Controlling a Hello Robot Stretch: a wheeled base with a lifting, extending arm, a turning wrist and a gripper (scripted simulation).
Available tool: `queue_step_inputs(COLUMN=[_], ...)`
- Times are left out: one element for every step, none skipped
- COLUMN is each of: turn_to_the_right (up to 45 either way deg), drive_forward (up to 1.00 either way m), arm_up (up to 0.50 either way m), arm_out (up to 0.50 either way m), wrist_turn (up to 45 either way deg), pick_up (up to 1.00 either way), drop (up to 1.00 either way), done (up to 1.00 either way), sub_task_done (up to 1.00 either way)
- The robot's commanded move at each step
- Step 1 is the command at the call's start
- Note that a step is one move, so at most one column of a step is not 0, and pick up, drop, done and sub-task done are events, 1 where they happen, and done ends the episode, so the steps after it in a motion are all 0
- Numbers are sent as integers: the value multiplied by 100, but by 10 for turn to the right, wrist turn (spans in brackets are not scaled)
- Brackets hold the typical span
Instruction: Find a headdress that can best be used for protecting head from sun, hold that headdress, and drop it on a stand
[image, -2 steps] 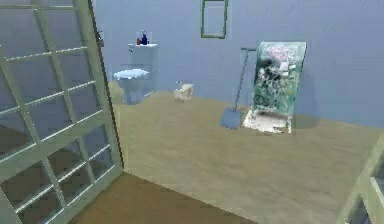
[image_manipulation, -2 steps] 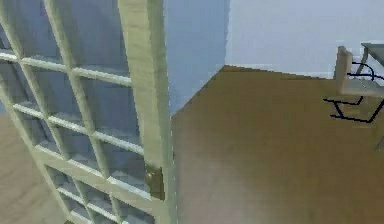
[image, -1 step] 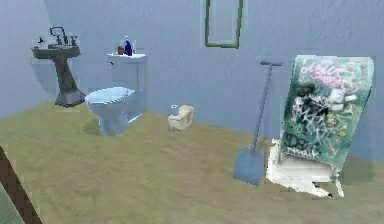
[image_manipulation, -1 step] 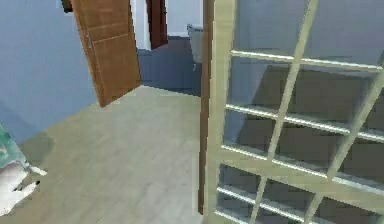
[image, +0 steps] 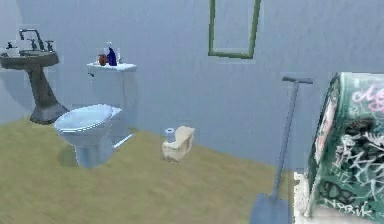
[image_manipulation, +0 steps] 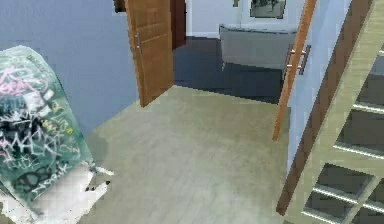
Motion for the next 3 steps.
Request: queue_step_inputs(turn_to_the_right=[-180,0,-450], drive_forward=[0,40,0], arm_up=[0,0,0], arm_out=[0,0,0], wrist_turn=[0,0,0], pick_up=[0,0,0], drop=[0,0,0], done=[0,0,0], sub_task_done=[0,0,0])
